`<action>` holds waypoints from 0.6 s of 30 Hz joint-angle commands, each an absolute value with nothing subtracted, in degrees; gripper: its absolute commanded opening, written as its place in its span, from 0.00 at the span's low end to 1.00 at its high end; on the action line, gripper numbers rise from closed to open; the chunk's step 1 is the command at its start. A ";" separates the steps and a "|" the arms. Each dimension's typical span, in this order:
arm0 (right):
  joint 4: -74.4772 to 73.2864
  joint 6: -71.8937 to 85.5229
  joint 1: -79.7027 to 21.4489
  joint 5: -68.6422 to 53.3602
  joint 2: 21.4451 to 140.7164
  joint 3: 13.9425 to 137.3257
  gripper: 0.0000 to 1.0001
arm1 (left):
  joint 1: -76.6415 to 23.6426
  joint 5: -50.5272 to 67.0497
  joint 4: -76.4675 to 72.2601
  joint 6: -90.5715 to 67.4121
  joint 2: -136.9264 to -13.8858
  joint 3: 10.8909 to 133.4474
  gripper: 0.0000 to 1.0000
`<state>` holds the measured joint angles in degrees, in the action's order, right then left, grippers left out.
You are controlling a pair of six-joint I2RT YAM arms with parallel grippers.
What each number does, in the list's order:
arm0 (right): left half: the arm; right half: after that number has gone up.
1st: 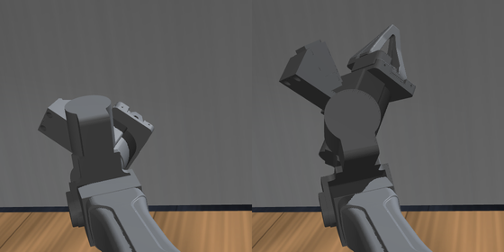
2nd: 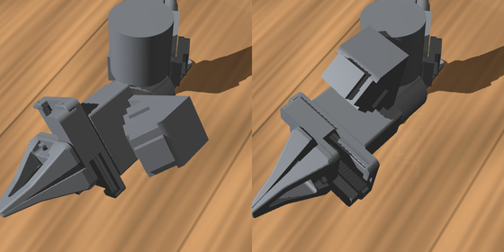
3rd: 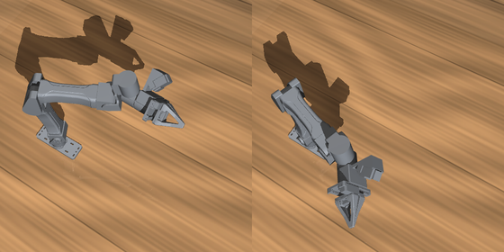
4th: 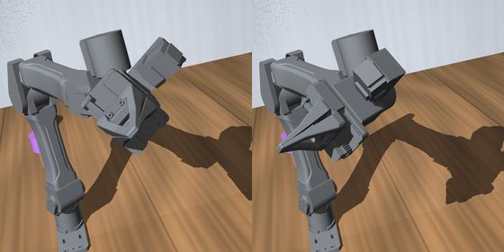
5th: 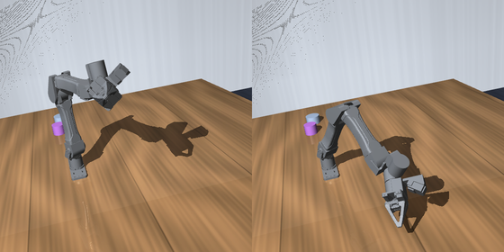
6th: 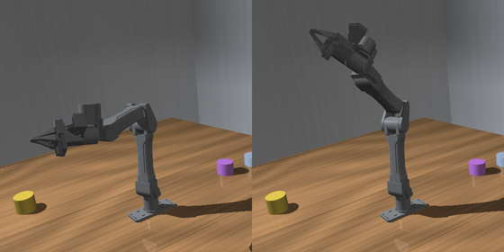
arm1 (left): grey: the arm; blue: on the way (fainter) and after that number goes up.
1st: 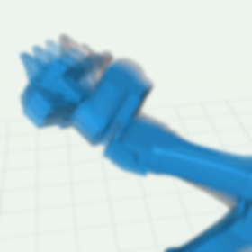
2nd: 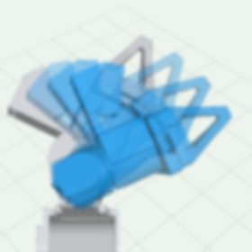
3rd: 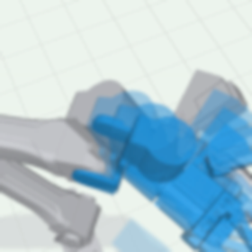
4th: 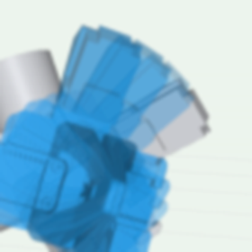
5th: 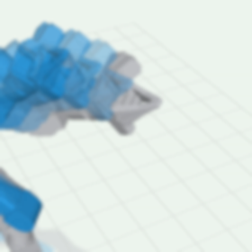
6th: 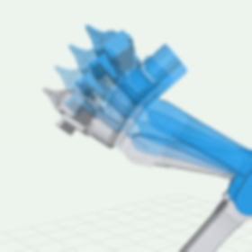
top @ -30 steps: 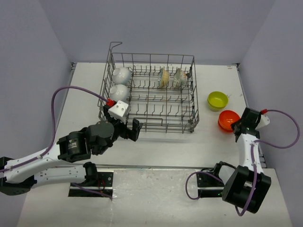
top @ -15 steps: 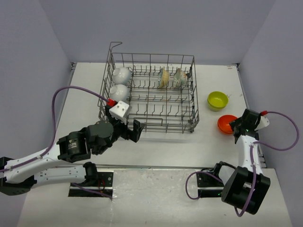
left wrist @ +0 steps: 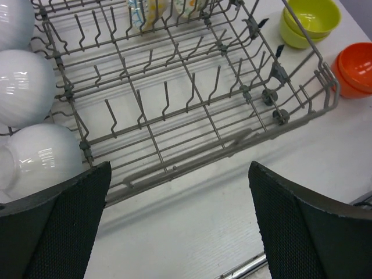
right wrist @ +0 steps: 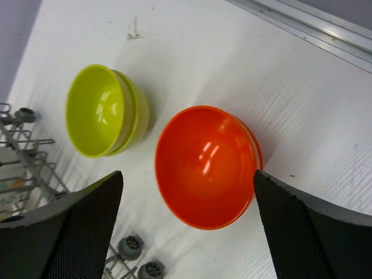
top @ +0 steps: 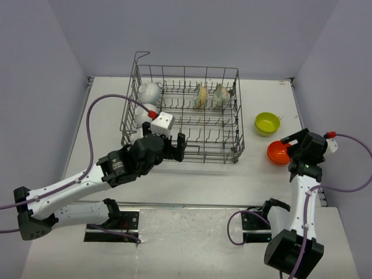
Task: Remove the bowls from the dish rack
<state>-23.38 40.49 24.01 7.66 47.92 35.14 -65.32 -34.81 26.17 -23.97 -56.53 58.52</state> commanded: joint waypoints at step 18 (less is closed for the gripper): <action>-15.38 46.85 23.64 -44.65 31.65 36.65 0.99 | -36.48 -0.27 10.08 -27.69 -95.86 92.92 1.00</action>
